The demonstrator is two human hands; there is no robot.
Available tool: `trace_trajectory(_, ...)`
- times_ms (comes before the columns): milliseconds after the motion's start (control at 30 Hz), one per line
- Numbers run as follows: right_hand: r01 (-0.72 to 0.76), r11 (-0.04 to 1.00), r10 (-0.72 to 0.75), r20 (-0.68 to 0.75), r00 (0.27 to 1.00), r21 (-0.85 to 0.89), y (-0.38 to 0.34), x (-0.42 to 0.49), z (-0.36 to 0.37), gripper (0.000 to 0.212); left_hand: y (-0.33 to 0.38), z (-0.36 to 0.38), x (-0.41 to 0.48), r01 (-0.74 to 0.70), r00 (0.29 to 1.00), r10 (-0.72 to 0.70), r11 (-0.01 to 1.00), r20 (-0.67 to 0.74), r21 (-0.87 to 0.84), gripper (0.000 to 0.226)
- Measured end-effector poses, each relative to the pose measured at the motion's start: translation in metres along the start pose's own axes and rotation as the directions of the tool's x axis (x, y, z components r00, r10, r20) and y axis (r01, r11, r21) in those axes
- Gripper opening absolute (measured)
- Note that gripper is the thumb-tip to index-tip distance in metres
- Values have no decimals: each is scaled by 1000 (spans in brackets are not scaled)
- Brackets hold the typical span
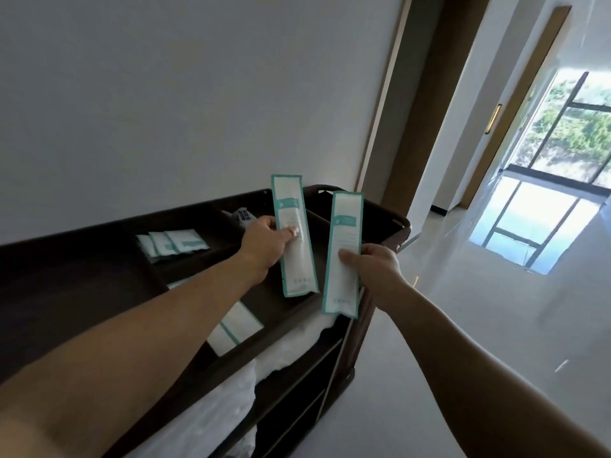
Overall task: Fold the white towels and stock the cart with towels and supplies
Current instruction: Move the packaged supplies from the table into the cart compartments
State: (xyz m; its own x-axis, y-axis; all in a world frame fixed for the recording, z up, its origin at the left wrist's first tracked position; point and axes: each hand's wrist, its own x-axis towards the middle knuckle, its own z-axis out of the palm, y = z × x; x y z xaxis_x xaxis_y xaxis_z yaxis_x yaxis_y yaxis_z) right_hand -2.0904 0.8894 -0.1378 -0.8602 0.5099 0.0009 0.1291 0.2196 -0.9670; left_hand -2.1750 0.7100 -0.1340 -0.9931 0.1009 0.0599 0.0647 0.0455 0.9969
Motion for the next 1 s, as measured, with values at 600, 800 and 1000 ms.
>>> trace_trajectory(600, 150, 936, 91, 629, 772, -319, 52, 182, 90, 21, -11, 9, 65, 104, 842, -35, 990, -538, 99, 17)
trace_trajectory(800, 189, 899, 199, 751, 629, -396, 71, 179, 100, 26, -21, 10, 54, 155, 749, -41, 981, -661, 113, 12)
trace_trajectory(1000, 483, 713, 190, 803, 564, -508, 61, 178, 101, 36, -14, 10, 49, 151, 735, -20, 979, -677, 135, 11)
